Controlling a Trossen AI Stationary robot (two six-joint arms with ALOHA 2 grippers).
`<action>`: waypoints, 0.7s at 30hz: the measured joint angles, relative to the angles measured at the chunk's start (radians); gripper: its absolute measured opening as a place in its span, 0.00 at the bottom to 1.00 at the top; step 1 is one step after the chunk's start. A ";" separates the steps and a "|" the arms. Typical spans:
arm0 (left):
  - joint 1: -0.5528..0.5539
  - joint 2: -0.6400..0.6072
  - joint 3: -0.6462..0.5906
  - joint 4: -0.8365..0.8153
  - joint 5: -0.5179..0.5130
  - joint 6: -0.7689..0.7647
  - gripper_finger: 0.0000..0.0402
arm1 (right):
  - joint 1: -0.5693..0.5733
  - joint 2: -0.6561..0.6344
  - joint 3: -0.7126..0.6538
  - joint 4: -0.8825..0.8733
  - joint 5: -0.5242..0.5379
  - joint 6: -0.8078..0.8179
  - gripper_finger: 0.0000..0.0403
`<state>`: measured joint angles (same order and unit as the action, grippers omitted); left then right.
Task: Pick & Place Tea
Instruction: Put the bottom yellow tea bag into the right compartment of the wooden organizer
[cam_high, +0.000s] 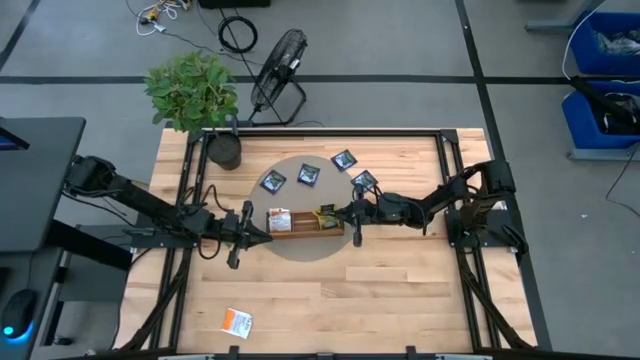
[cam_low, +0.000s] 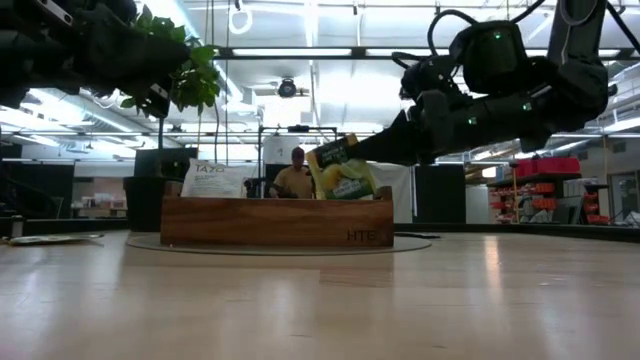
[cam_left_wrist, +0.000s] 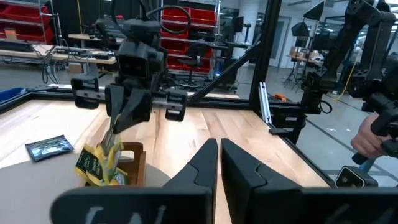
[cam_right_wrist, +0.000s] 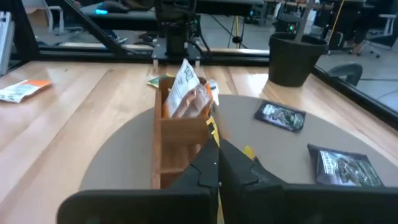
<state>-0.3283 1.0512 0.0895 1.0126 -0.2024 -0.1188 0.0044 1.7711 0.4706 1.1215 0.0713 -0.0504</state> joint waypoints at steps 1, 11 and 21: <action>0.000 0.000 0.000 -0.001 0.000 0.000 0.05 | -0.001 0.006 0.000 0.006 0.000 0.001 0.00; 0.000 0.000 0.000 0.000 0.000 -0.001 0.05 | -0.029 0.016 0.000 0.004 0.000 0.048 0.03; 0.000 0.000 0.001 0.000 0.000 -0.008 0.05 | -0.024 0.016 0.000 -0.047 0.001 0.041 0.12</action>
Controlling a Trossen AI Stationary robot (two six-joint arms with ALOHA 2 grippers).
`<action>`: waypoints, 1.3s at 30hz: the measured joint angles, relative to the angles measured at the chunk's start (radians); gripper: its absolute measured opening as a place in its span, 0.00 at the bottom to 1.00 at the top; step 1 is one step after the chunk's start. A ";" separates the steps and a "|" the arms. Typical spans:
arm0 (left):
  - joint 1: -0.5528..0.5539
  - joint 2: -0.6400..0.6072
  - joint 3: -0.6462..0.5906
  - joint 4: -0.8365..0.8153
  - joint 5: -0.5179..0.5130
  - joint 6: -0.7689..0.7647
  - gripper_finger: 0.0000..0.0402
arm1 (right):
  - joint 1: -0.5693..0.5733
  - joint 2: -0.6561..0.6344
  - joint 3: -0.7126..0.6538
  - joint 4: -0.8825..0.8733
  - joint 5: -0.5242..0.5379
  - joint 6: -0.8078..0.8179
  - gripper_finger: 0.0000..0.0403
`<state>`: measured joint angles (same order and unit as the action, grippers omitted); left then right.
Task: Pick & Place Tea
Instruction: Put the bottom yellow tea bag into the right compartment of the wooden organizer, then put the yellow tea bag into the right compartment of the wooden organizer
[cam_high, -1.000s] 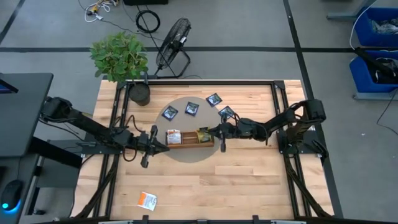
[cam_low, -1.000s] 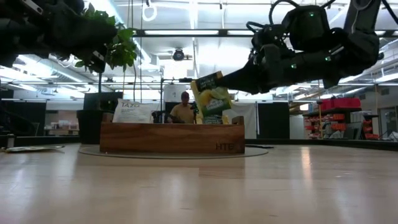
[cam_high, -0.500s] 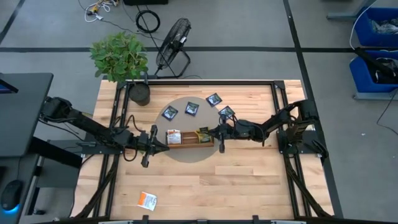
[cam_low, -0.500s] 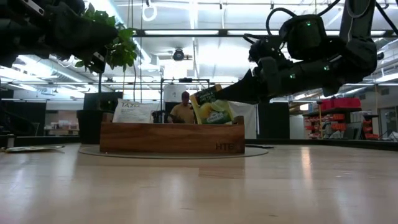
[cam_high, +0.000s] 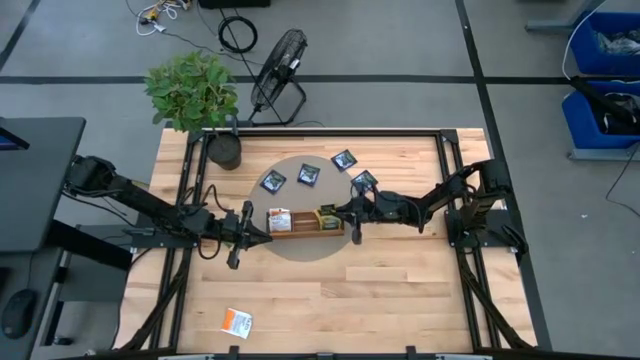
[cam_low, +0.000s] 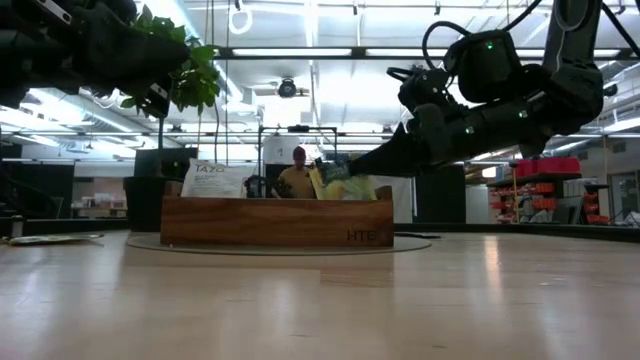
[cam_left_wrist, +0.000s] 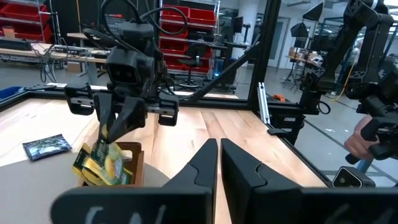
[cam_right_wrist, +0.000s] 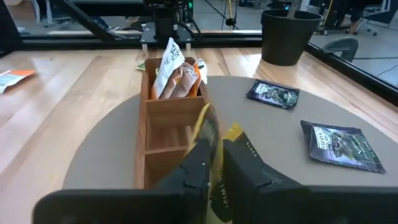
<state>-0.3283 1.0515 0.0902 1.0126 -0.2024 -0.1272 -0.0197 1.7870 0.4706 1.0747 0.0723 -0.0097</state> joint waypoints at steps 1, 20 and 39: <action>0.000 0.000 0.000 0.000 0.000 0.000 0.05 | 0.002 0.000 0.000 -0.002 0.000 -0.004 0.13; 0.000 0.000 0.000 0.004 0.000 -0.001 0.05 | 0.027 -0.104 0.000 -0.092 -0.001 -0.078 0.40; -0.013 0.001 0.002 -0.071 0.011 -0.098 0.11 | 0.037 -0.113 0.000 -0.143 -0.001 -0.059 0.41</action>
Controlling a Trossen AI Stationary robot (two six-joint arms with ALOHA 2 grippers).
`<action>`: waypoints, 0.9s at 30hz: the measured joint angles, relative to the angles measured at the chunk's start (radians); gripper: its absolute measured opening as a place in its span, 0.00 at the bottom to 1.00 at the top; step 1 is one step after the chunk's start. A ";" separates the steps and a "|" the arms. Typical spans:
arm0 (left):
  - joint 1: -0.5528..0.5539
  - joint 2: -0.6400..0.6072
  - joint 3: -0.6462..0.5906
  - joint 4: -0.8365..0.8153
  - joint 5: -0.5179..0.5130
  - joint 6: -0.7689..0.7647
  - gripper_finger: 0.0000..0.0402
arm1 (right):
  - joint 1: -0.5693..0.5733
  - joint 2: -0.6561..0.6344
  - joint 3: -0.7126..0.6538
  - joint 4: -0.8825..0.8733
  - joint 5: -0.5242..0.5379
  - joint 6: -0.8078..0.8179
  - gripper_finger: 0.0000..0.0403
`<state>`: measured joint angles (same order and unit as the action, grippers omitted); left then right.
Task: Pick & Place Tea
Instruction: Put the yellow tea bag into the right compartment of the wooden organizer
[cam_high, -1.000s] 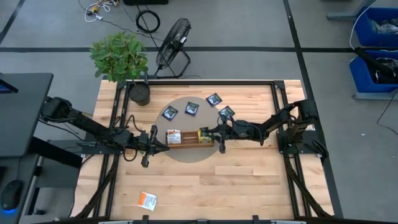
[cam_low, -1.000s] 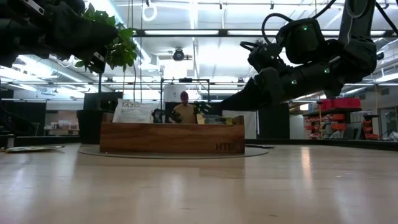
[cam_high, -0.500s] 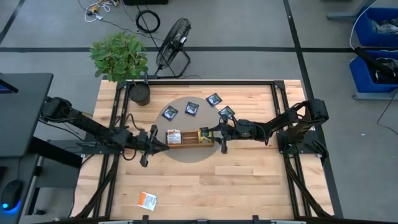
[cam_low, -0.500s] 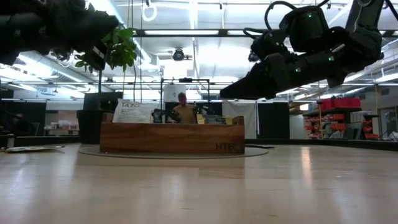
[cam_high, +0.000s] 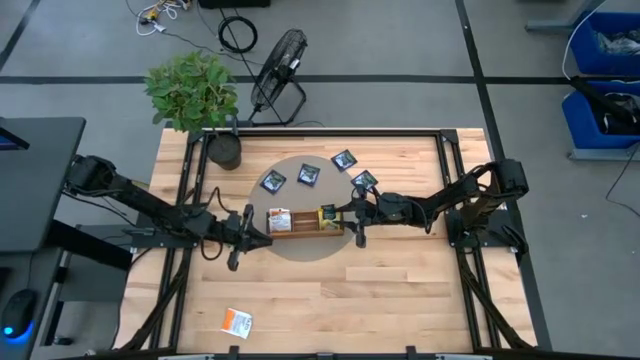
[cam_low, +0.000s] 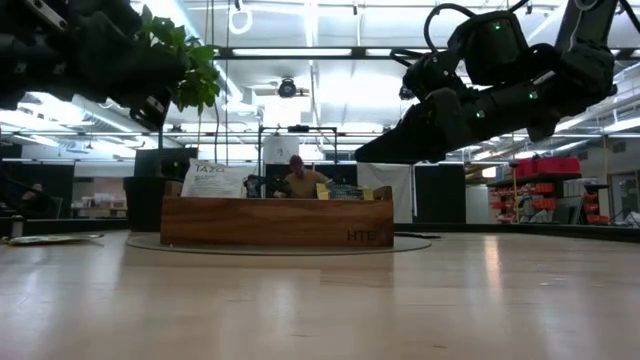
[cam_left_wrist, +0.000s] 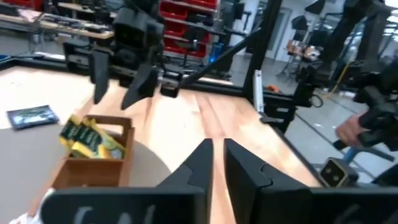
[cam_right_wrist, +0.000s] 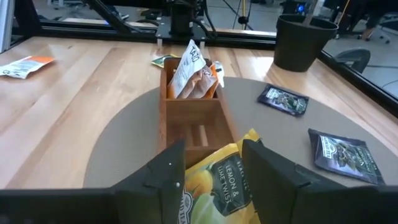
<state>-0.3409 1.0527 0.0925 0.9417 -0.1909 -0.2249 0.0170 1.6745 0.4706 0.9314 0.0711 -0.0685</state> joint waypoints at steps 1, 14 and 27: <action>0.000 0.000 0.001 -0.007 -0.004 0.000 0.14 | 0.000 0.000 0.000 0.000 0.000 0.001 0.41; -0.032 0.000 0.405 -0.958 -0.001 -0.132 0.44 | 0.000 0.000 0.000 -0.002 0.000 0.008 0.41; -0.109 0.002 0.535 -1.582 -0.109 -0.577 0.45 | 0.007 0.000 0.000 -0.017 -0.005 0.008 0.41</action>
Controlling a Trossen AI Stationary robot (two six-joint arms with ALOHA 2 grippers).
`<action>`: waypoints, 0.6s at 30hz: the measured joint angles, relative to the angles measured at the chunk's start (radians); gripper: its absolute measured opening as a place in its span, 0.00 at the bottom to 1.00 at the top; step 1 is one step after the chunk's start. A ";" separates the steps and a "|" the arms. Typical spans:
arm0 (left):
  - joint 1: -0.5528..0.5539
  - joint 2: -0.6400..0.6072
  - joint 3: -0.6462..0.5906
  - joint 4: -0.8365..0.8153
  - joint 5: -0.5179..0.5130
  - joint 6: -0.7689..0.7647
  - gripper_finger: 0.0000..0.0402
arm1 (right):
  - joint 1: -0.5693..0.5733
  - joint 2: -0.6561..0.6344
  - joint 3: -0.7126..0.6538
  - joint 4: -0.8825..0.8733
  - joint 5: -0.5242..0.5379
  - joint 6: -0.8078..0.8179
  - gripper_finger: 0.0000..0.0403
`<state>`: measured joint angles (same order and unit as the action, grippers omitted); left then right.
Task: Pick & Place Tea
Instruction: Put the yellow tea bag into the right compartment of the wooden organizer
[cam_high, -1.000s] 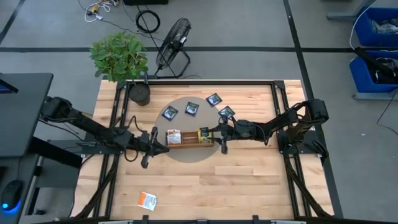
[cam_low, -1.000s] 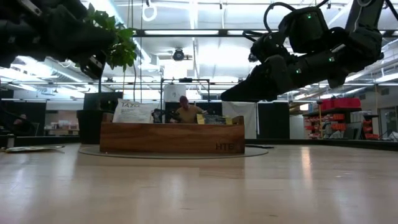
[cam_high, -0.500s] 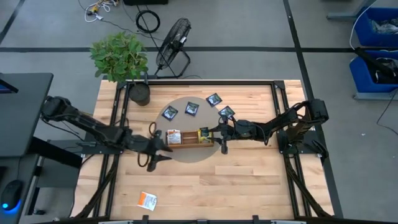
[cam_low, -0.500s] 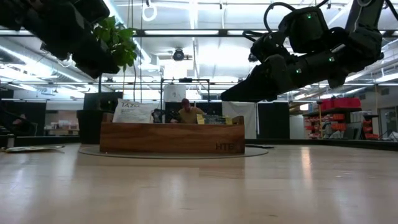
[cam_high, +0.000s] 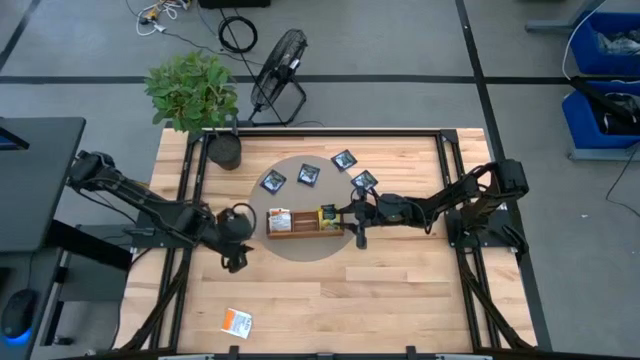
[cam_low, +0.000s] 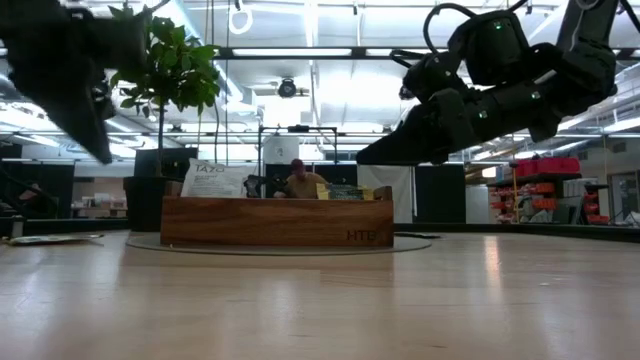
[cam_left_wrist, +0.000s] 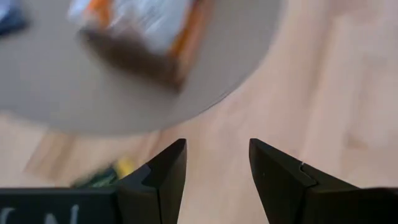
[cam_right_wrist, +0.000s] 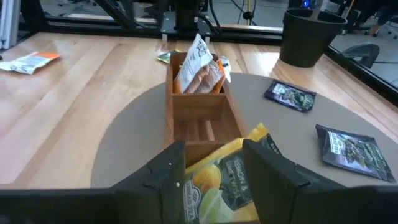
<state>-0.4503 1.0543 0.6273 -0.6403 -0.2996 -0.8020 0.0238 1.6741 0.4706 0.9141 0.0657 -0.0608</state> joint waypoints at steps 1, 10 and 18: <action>0.000 0.006 0.000 -0.037 -0.010 -0.034 0.45 | 0.000 0.000 0.000 0.003 -0.001 0.000 0.41; 0.026 0.111 0.000 -0.129 -0.090 -0.122 0.45 | 0.004 0.000 0.000 0.004 -0.007 0.000 0.41; 0.045 0.279 -0.001 -0.143 -0.080 -0.144 0.45 | 0.004 0.000 0.000 0.000 -0.006 0.000 0.41</action>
<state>-0.4058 1.3336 0.6262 -0.7837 -0.3794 -0.9455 0.0280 1.6737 0.4706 0.9141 0.0593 -0.0608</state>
